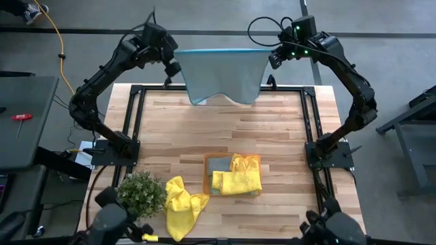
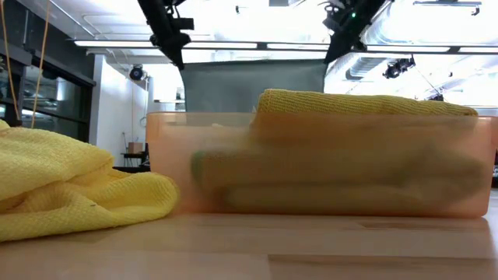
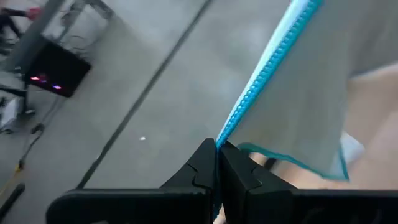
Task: Fold microfiber towels
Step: Fold the blue microfiber towel
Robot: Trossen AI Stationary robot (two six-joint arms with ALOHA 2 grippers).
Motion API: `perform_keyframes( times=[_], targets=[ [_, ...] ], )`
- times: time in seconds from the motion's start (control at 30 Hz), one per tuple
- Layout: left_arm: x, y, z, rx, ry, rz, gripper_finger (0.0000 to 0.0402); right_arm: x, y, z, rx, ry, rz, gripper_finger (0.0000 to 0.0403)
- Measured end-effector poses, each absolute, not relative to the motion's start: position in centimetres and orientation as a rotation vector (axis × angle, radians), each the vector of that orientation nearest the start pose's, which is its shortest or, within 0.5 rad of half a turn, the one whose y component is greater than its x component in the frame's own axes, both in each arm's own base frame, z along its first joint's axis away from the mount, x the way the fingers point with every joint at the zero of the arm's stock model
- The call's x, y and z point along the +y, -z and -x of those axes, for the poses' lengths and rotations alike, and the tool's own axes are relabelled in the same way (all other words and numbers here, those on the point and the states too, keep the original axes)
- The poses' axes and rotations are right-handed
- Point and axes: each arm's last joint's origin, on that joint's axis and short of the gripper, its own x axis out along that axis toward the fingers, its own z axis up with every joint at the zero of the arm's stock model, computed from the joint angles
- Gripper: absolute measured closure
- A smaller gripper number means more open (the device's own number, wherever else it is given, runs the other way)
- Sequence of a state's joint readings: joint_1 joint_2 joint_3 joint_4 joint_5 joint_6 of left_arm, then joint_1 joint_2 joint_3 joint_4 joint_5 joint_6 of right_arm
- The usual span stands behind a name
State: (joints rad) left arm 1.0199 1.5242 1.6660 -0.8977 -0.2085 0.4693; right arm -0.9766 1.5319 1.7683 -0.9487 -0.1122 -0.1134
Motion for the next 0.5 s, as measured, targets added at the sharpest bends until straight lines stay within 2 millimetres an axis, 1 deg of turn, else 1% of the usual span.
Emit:
perform_keyframes(
  times=[0.13, 0.2, 0.27, 0.37, 0.43, 0.5],
  targets=[
    [28.7, -39.2, -14.8, 0.976, -1.007, -0.089, 0.0401, -27.0, -41.4, -17.5, 0.670, 0.798, -0.234, 0.0403],
    [29.1, -39.6, -14.5, 0.955, -1.038, -0.130, 0.0401, -27.8, -42.0, -17.4, 0.647, 0.818, -0.194, 0.0403],
    [29.2, -40.4, -14.4, 0.938, -1.057, -0.175, 0.0401, -28.2, -43.0, -17.1, 0.623, 0.838, -0.164, 0.0403],
    [29.3, -42.5, -14.4, 0.885, -1.104, -0.282, 0.0401, -28.7, -44.8, -16.6, 0.578, 0.875, -0.134, 0.0403],
    [29.3, -43.8, -14.3, 0.863, -1.134, -0.352, 0.0401, -29.0, -45.7, -16.3, 0.567, 0.887, -0.129, 0.0403],
    [29.4, -44.6, -14.2, 0.843, -1.162, -0.401, 0.0401, -29.1, -46.2, -16.3, 0.571, 0.891, -0.132, 0.0403]
  ],
)
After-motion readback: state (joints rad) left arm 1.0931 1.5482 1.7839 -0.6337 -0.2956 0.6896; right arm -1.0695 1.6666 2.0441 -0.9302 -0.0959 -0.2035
